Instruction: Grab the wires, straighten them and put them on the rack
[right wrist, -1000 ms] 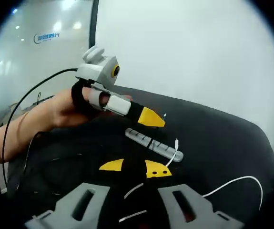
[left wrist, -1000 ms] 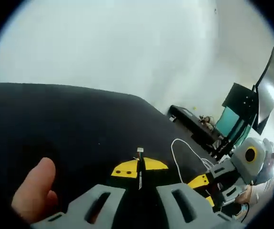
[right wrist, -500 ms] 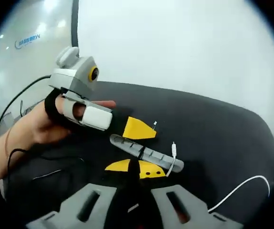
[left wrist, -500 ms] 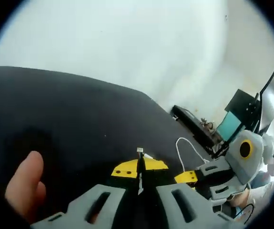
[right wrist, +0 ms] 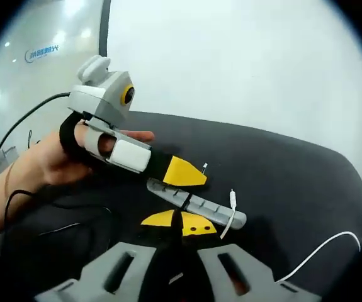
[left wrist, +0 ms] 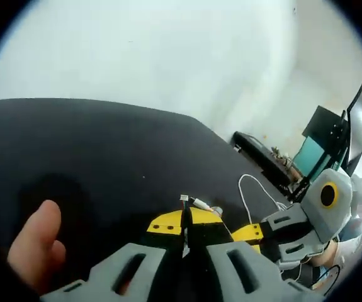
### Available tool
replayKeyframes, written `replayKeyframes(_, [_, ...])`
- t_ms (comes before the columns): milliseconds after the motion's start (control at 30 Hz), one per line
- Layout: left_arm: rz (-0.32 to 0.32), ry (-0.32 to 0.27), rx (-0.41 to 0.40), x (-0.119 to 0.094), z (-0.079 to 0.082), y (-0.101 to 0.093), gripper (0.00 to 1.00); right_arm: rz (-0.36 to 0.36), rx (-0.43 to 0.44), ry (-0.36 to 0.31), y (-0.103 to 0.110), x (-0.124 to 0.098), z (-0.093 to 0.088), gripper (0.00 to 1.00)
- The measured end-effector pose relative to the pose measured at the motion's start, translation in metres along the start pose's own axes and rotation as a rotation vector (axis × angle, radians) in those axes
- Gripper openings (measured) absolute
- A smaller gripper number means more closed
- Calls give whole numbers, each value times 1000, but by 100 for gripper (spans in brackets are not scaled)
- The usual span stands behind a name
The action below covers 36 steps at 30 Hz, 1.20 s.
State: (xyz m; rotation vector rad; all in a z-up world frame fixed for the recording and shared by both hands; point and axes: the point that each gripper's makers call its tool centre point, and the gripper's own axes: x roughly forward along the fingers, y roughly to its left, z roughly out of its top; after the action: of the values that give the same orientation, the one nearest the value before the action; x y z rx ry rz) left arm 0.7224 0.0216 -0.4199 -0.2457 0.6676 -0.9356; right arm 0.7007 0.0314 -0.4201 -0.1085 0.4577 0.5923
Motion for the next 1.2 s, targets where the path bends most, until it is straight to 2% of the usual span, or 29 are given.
replayKeyframes(100, [29, 18, 34, 4, -2, 3, 0, -2, -32, -6, 2, 3, 0, 2])
replayKeyframes(233, [59, 38, 90, 7, -7, 2, 0, -25, -172, -17, 3, 5, 0, 2])
replayKeyframes(367, [57, 41, 73, 9, -2, 10, 0, 14, -115, -30, -1, 0, 2, 2])
replayKeyframes(400, [55, 37, 70, 9, -1, 12, 0, 34, -83, -67, -2, -4, 10, 0])
replayKeyframes(433, [52, 34, 71, 10, 0, 13, 0, 17, -66, -108, -11, -9, 20, 0])
replayKeyframes(500, [44, 30, 66, 10, 2, 15, 0, -21, -104, -162, -22, -9, 31, 0])
replayKeyframes(533, [40, 29, 55, 10, 3, 16, 0, -18, -91, -147, -23, -6, 29, 0])
replayKeyframes(600, [31, 24, 33, 10, 4, 17, 0, -18, -93, -158, -20, 0, 30, 0])
replayKeyframes(700, [18, 14, 18, 11, 5, 19, 0, -45, -167, -150, -21, 6, 32, 0])
replayKeyframes(733, [17, 11, 15, 11, 5, 19, 0, -37, -167, -141, -20, 8, 30, 0])
replayKeyframes(800, [18, 0, 26, 11, 6, 18, 0, 12, -107, -120, -15, 11, 24, 0])
replayKeyframes(833, [18, -5, 33, 12, 6, 19, 0, 10, -99, -110, -17, 12, 22, 0])
replayKeyframes(933, [10, -15, 25, 11, 7, 20, 0, -11, -127, -92, -21, 16, 16, 0])
replayKeyframes(1000, [7, -21, 14, 10, 7, 19, 0, -7, -126, -108, -20, 15, 20, 0])
replayKeyframes(1033, [7, -20, -7, 10, 6, 19, 0, -1, -98, -110, -20, 14, 20, 0])
replayKeyframes(1067, [7, -21, -11, 9, 6, 19, 0, 12, -31, -138, -20, 12, 24, 0])
replayKeyframes(1100, [6, -24, -8, 9, 6, 18, 0, 31, -16, -144, -18, 11, 25, 0])
replayKeyframes(1200, [-2, -28, -12, 9, 6, 17, 0, 17, -52, -133, -18, 11, 22, 0])
